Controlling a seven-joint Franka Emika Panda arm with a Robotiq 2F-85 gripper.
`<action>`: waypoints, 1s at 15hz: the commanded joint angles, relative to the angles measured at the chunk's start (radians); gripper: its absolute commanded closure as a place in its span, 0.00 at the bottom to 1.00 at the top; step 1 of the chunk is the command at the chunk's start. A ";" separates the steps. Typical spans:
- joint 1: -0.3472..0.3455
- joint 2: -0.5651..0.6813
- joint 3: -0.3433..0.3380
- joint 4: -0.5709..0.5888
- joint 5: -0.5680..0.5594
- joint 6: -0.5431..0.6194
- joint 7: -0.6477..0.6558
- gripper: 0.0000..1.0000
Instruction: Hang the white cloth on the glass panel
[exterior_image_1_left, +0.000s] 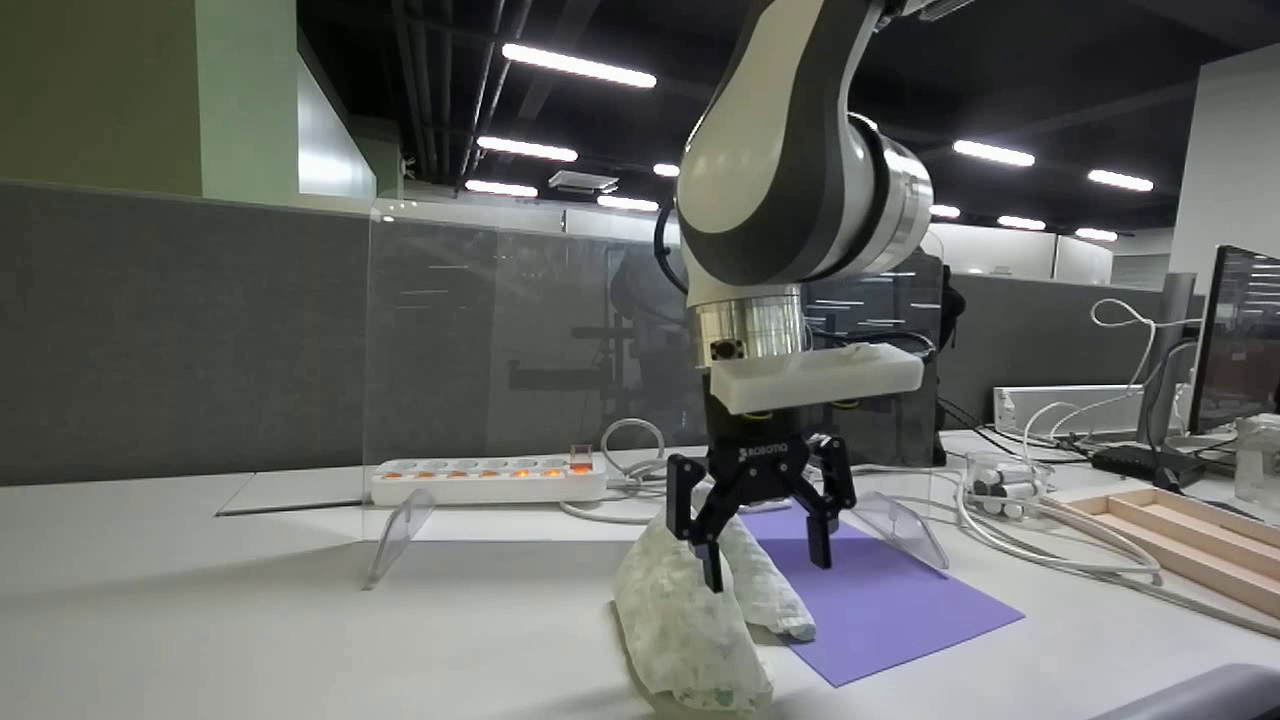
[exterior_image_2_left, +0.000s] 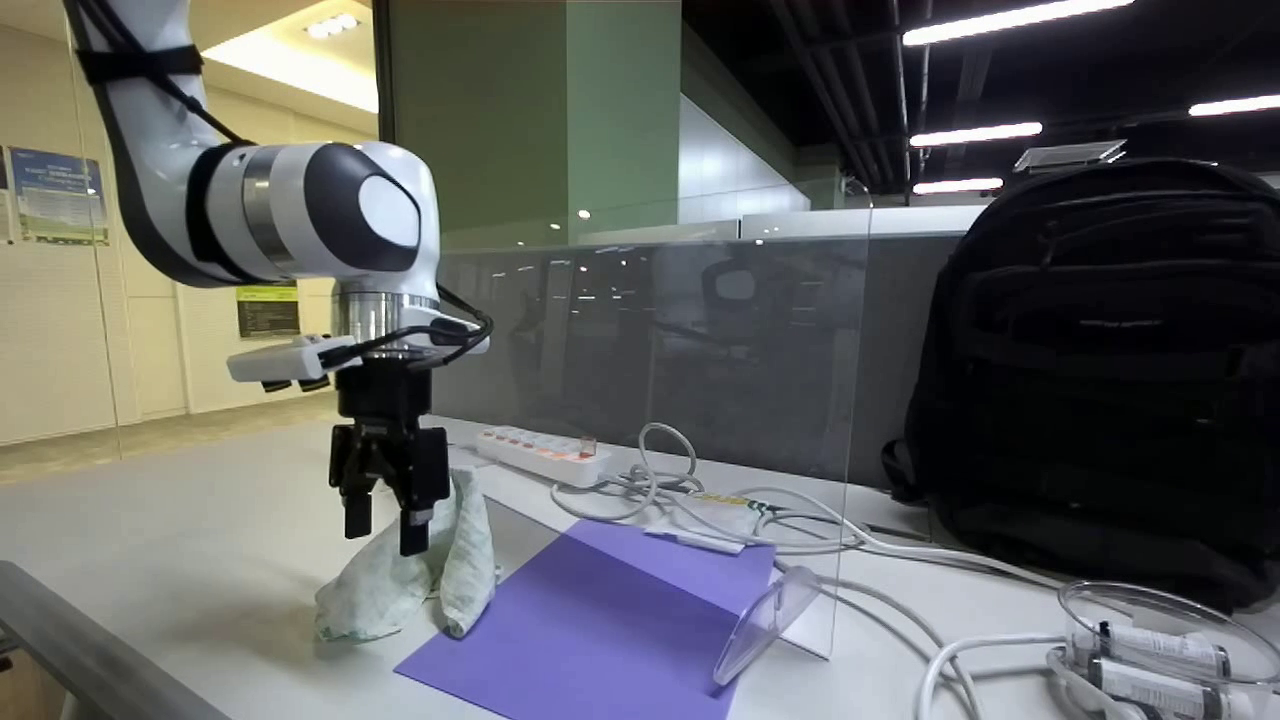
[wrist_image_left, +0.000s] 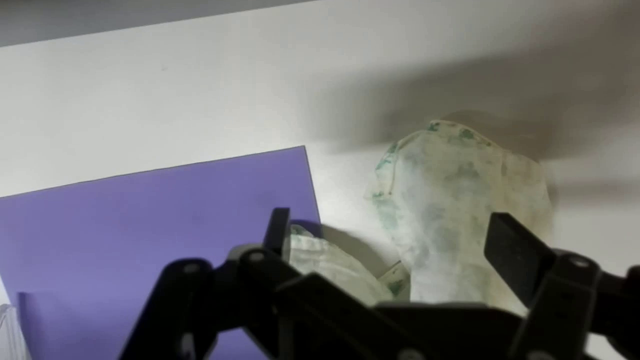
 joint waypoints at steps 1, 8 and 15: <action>0.033 0.037 -0.038 0.032 -0.021 0.011 0.018 0.25; 0.059 0.078 -0.082 0.054 -0.019 0.037 0.019 0.65; 0.067 0.113 -0.102 0.076 0.003 0.037 0.002 0.54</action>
